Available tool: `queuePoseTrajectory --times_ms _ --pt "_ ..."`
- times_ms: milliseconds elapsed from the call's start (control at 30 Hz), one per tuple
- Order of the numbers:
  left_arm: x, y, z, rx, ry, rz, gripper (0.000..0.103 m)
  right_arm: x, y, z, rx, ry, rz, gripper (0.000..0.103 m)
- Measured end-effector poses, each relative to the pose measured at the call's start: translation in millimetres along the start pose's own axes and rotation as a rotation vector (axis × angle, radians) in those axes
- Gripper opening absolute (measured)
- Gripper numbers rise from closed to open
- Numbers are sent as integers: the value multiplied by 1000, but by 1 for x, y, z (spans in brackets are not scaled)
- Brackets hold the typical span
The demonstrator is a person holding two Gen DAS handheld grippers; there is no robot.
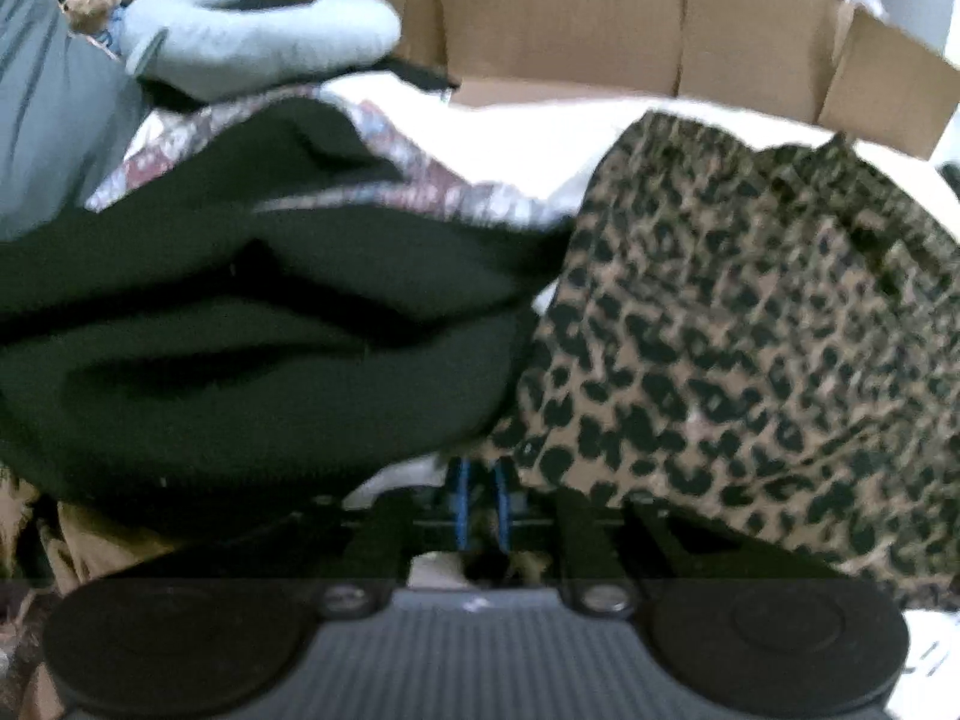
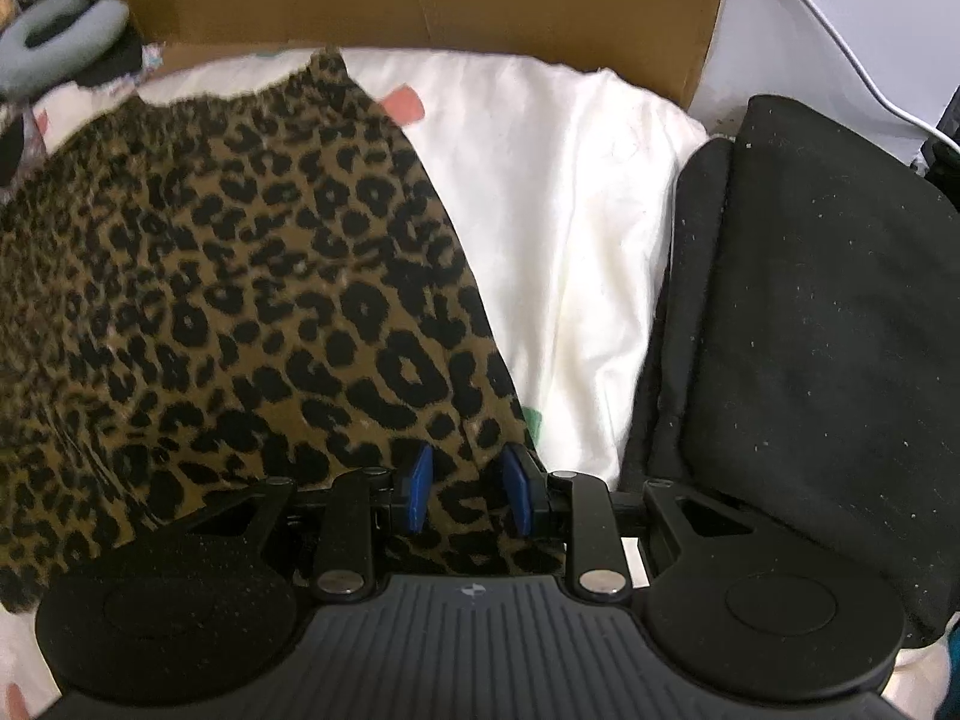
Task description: Fold clothes
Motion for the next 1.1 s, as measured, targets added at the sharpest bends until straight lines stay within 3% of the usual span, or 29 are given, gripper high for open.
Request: queuePoseTrajectory --times_ms 167,400,433,500,567,767,867,1100 --pt "-7 -22 -9 -7 22 -56 14 -1 -14 4 -1 -17 -40 33" --pt "18 -60 -42 17 98 -104 16 6 -42 17 -23 -36 -88 33" --pt "24 -65 -48 18 107 -108 19 9 -47 19 -29 -34 -91 33" --pt "34 -76 -58 22 128 -118 45 14 -58 20 -28 -30 -107 33" --pt "43 -86 -67 25 150 -140 57 20 -68 21 -25 -27 -125 37" --pt "77 -115 -88 43 197 -130 59 41 -106 24 -2 -40 -143 40" --pt "88 -124 -98 50 218 -121 65 54 -124 28 -16 -39 -164 54" --pt "110 -135 -108 23 229 -114 65 80 -142 41 -100 -51 -137 55"
Point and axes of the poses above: each gripper's, at about its wrist camera, not at the fingertips, and x roughly the way its jaws point, z to its left, y to its underside, the point moved 5 cm from there along x, roughly the way its jaws point, and after that the axes turned 4 degrees about -x, right-handed, at the moved point
